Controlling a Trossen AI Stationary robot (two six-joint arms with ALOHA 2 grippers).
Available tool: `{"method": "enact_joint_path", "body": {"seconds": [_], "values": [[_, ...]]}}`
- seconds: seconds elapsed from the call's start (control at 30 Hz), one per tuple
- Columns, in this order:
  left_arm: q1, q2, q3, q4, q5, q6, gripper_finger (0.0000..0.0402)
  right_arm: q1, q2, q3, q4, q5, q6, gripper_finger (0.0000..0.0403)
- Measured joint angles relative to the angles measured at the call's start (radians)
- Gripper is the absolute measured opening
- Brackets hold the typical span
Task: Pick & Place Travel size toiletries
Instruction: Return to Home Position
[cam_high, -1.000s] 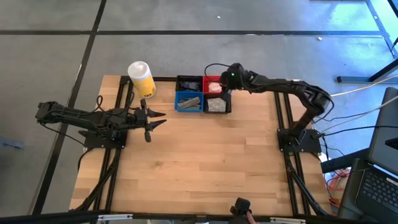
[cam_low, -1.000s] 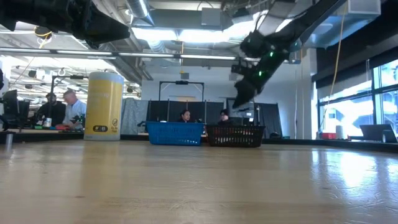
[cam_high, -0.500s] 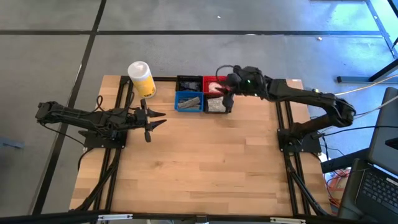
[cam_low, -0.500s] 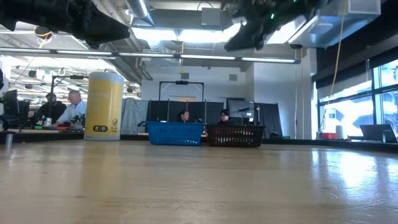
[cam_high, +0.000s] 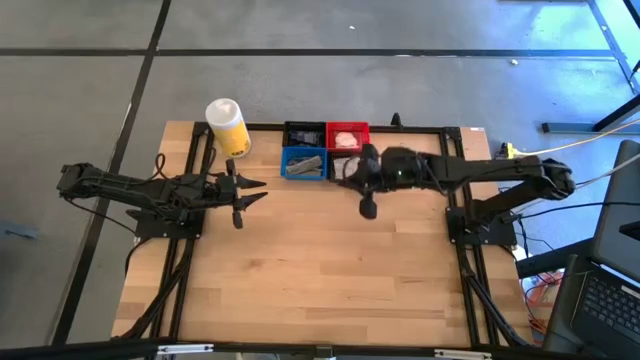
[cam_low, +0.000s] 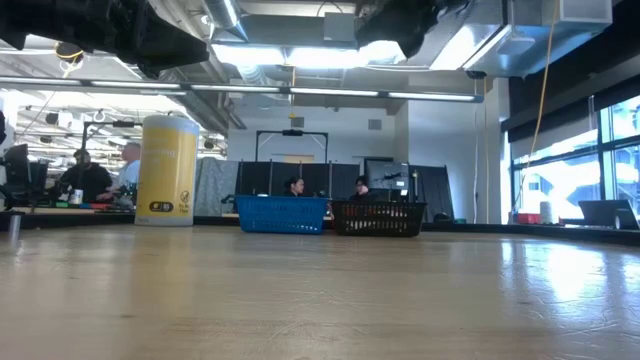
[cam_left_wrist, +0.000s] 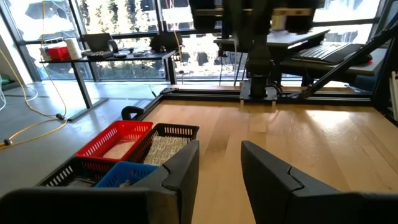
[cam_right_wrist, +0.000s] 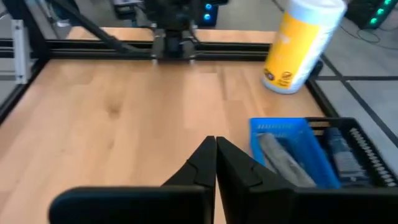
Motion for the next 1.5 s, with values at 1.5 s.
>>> {"method": "enact_joint_path", "body": {"seconds": [1.5], "values": [[0.000,0.000,0.000,0.000,0.000,0.000,0.0114,0.318,-0.203,-0.250,0.048,0.217,0.166,0.0000]]}}
